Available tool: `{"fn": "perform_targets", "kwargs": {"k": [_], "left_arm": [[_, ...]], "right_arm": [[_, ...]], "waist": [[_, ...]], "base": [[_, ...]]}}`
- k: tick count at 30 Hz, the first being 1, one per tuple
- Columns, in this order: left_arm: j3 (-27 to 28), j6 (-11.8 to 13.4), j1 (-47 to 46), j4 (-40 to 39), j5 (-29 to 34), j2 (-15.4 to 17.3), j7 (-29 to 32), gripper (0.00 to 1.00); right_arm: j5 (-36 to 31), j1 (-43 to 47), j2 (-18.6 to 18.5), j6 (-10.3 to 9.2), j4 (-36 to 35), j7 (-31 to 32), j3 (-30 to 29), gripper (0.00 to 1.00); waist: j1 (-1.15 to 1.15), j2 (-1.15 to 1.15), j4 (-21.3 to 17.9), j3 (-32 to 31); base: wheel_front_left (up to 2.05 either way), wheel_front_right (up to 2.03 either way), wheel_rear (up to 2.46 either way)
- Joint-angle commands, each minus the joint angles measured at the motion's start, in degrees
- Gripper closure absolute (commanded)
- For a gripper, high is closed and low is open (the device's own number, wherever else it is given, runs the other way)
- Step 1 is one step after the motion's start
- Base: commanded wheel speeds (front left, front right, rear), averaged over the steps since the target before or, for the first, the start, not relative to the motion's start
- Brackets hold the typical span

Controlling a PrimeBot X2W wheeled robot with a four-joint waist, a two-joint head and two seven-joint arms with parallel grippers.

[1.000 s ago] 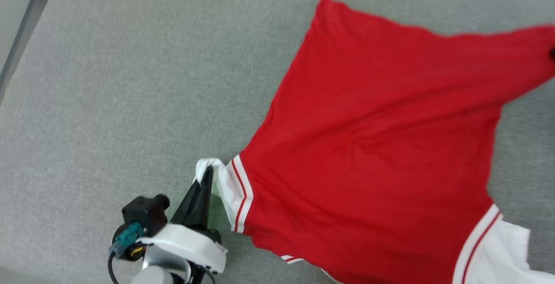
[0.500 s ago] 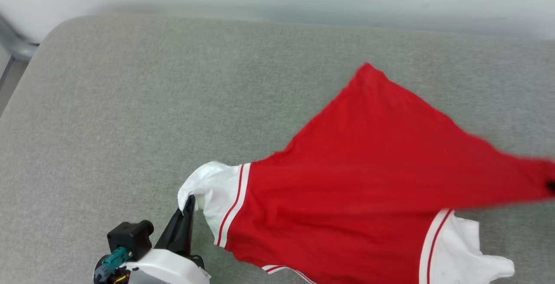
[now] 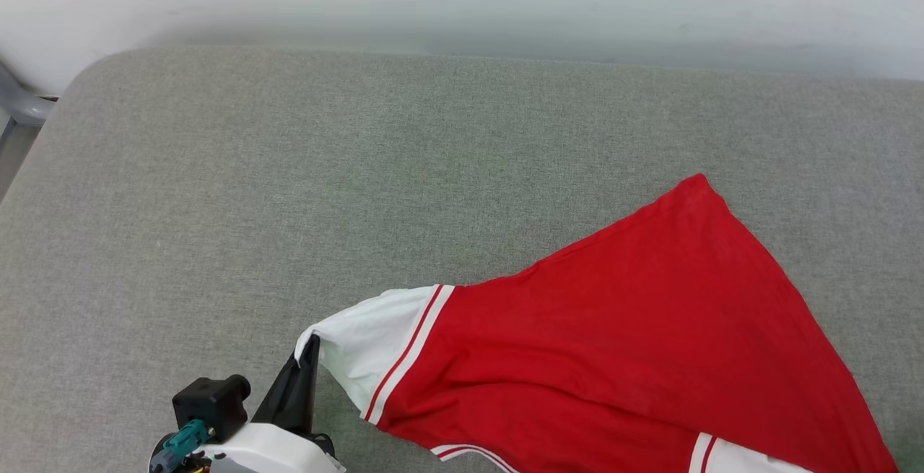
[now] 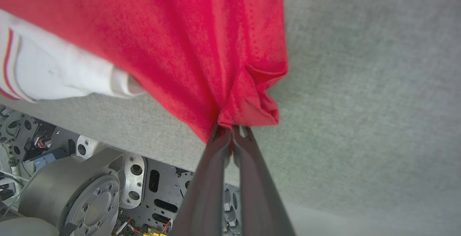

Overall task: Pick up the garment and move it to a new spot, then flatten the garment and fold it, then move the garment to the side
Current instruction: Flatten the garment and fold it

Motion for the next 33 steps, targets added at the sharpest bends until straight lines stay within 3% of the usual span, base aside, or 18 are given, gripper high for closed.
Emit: {"fn": "perform_targets", "kwargs": {"k": [1, 2, 3, 4, 10, 19, 25, 33], "left_arm": [[0.0, 0.2, 0.2, -0.4, 0.0, 0.2, 0.1, 1.0], [0.0, 0.3, 0.3, -0.5, 0.0, 0.3, 0.1, 1.0], [0.0, 0.4, 0.4, -0.6, 0.0, 0.3, 0.1, 1.0], [0.0, 0.5, 0.5, -0.7, 0.0, 0.3, 0.2, 1.0], [-0.3, 1.0, 0.9, -2.0, 0.5, 0.7, 0.5, 1.0], [-1.6, 1.1, -1.8, -3.9, 1.3, 0.2, 0.7, 1.0], [-2.9, 0.5, -4.5, -3.9, 2.2, -1.1, 0.2, 1.0], [-4.2, -0.6, -7.9, -2.8, 2.6, -2.9, -0.7, 1.0]], "right_arm": [[-0.6, 2.0, 1.6, -0.07, 0.3, 0.4, 0.0, 1.0], [-0.7, 2.4, 2.3, -0.07, 0.2, 0.4, -0.6, 1.0], [-1.0, 2.6, 3.0, -0.07, 0.0, 0.1, -1.4, 0.6], [-1.3, 2.5, 3.6, -0.07, -0.4, -0.2, -2.3, 0.0], [-3.1, -1.8, 6.0, -0.07, -5.9, -5.7, -11.2, 0.0], [-5.9, -12.5, 2.9, -0.07, -16.3, -4.2, -17.1, 0.0], [-8.5, -24.2, 0.2, -0.07, -17.8, 2.1, -11.7, 0.0], [-11.3, -39.6, -4.7, -0.07, -11.0, 11.3, 2.6, 0.0]], "waist": [[0.0, 0.0, 0.1, -0.1], [0.0, 0.0, 0.1, -0.1], [0.0, 0.0, 0.0, -0.2], [0.0, 0.0, 0.0, -0.3], [0.0, 0.0, 0.4, -0.5], [0.0, 0.0, 3.4, 2.5], [0.0, 0.0, 6.5, 6.4], [0.0, 0.0, 9.9, 11.2]], "base": [[0.0, 0.0, 0.0], [0.0, 0.0, 0.0], [0.0, 0.0, 0.0], [0.0, 0.0, 0.0], [0.0, 0.0, 0.0], [0.0, 0.0, 0.0], [0.0, 0.0, 0.0], [0.0, 0.0, 0.0]]}}
